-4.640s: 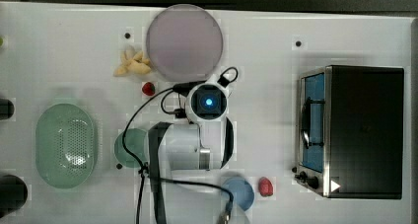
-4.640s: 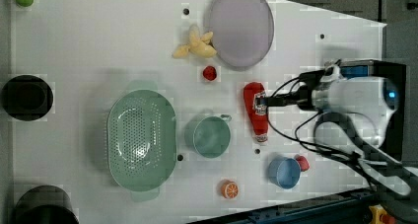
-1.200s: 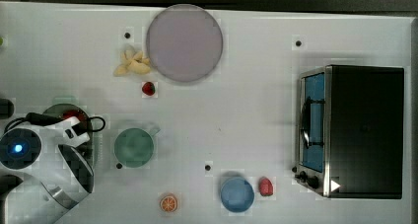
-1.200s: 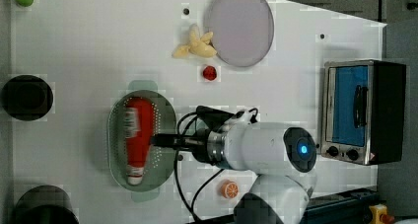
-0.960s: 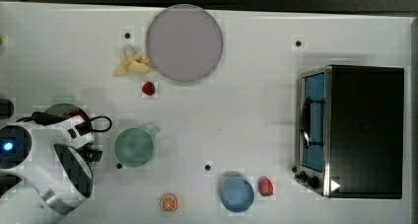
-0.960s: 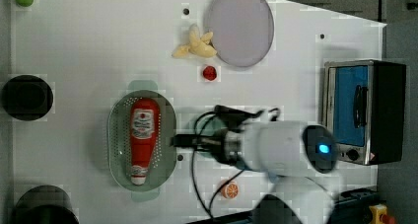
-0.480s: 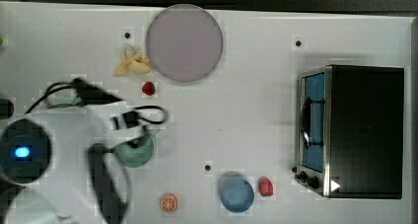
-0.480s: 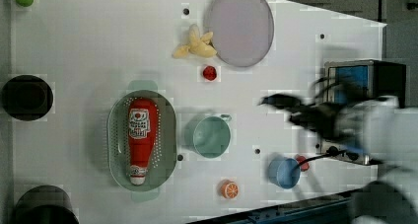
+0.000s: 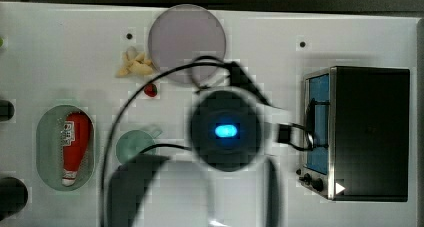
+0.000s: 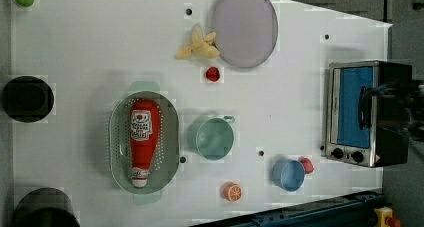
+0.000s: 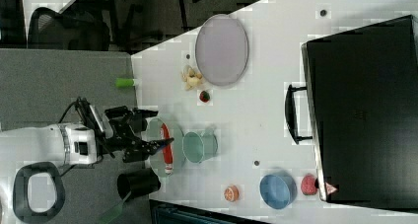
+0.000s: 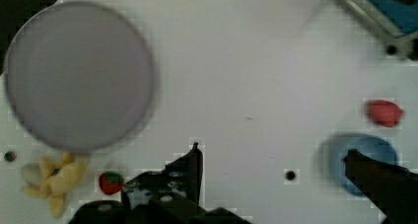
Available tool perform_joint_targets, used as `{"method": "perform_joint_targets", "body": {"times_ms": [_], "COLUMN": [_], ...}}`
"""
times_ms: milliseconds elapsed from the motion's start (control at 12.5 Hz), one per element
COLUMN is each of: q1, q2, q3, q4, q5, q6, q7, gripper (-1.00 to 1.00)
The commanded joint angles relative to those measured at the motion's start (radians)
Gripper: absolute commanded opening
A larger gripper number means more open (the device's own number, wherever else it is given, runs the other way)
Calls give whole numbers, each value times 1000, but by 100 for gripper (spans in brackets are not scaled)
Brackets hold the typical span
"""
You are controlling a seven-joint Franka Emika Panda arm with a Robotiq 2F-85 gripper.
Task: Pick Ketchup from the table and place it in strainer.
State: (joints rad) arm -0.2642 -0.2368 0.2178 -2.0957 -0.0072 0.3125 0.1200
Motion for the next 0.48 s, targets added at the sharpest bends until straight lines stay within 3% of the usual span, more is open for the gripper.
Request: {"method": "perform_joint_targets", "body": {"times_ms": [80,240,480], "q1": [23,23,23], "q2": [-33,-31,-31], "q3": [6,9,1], "q4": [78,139,171], "q5": [33,44,49], "q6": [-111,-226,-230], "q7": [36,33,33], "gripper": [100,100,100]}}
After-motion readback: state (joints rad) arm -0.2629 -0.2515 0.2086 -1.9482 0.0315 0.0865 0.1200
